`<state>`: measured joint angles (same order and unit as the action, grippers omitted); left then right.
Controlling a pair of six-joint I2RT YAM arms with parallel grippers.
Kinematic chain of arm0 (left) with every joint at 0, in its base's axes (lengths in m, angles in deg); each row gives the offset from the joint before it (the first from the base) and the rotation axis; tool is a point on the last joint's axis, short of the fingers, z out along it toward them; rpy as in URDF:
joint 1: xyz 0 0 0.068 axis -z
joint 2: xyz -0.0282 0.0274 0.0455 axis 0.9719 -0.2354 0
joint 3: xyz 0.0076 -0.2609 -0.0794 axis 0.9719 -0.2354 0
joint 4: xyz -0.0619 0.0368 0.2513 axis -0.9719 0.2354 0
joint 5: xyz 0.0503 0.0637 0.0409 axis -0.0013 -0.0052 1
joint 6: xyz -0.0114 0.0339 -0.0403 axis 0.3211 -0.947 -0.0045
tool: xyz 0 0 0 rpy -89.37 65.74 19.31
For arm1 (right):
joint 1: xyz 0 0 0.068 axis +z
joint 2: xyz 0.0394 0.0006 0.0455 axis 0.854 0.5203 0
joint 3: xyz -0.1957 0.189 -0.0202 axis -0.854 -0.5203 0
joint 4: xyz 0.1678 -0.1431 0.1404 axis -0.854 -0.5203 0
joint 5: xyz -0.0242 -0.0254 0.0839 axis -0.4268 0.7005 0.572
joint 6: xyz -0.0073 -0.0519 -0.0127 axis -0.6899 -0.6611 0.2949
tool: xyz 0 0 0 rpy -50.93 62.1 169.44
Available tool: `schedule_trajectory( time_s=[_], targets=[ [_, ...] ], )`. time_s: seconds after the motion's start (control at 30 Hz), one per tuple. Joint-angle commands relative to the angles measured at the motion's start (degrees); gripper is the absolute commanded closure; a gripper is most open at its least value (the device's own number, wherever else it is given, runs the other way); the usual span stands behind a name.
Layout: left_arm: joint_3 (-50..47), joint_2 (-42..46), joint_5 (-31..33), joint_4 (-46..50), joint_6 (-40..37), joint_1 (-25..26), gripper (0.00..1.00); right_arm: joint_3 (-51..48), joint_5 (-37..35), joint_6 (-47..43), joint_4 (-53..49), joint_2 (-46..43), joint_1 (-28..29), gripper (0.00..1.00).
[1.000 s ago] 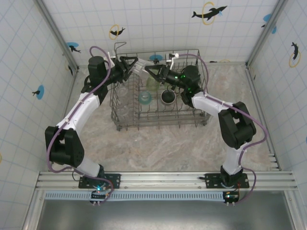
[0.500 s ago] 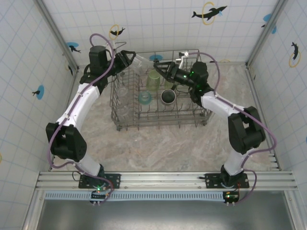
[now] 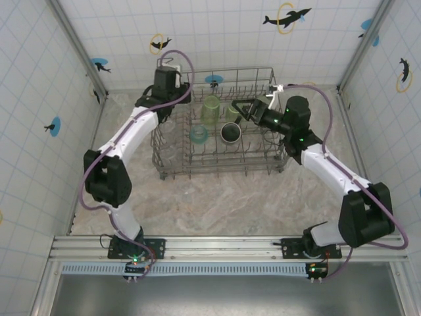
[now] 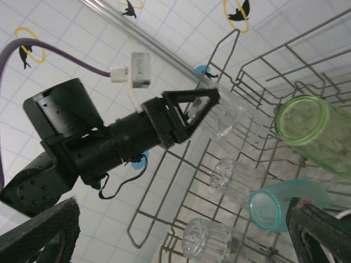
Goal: Load the cups into the dish rack
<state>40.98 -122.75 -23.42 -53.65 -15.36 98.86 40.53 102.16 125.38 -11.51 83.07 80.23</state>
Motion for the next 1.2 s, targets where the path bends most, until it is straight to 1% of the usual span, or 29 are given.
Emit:
schedule_trajectory(
  time_s=[0.0, 0.07, 0.27, 0.43, 0.57, 0.77, 0.9, 0.97, 1.0, 1.03, 1.07, 1.17],
  targets=[
    [3.53, -2.23, 11.28, 1.51, -5.81, -0.24, 1.0, -2.42, -1.67, -3.51, -3.36, -4.39, -0.92, 0.0],
    [3.84, -3.24, 14.4, 1.3, -6.15, -0.29, 1.0, -3.57, -2.27, -4.18, -4.22, -5.87, -1.53, 0.0],
    [5.22, -6.33, 19.39, 1.53, -6.52, -0.24, 1.0, -6.29, -2.47, -4.72, -4.55, -8.23, -2.82, 0.0],
    [5.57, -8.88, 18.45, 1.46, -5.77, -0.23, 1.0, -7.68, -2.21, -4.89, -4.58, -8.86, -3.39, 0.0],
    [5.41, -10.64, 19.79, 0.58, -4.83, -0.24, 1.0, -8.14, -2.07, -4.93, -4.5, -9.41, -3.97, 0.0],
    [3.92, -11.82, 19.96, -1.83, -2.11, -0.34, 1.0, -8.94, -1.94, -4.91, -4.56, -10.27, -4.49, 0.0],
    [1.64, -11.49, 20.23, -3.59, 0.68, -0.43, 1.0, -9.27, -1.68, -4.89, -4.73, -10.73, -5.07, 0.0],
    [0.6, -11.09, 20.16, -3.65, 4.03, -0.63, 1.0, -9.46, -1.68, -4.82, -4.89, -11.06, -5.37, 0.0],
    [-0.38, -10.58, 19.63, -4.14, 5.95, -0.81, 0.99, -9.51, -1.6, -4.85, -4.95, -11.22, -5.49, 0.0],
    [-1.71, -10.05, 18.55, -5.02, 6.21, -0.97, 0.96, -9.64, -1.66, -4.85, -4.98, -11.4, -5.58, 0.0],
    [-2.81, -9.73, 18.24, -5.8, 8.55, -0.99, 0.94, -9.72, -1.68, -4.85, -4.9, -11.51, -5.71, 0.0],
    [-4.71, -9.74, 19.22, -6.82, 9.31, -0.98, 0.94, -9.89, -1.7, -4.72, -4.97, -11.74, -5.94, 0.0]
  ],
)
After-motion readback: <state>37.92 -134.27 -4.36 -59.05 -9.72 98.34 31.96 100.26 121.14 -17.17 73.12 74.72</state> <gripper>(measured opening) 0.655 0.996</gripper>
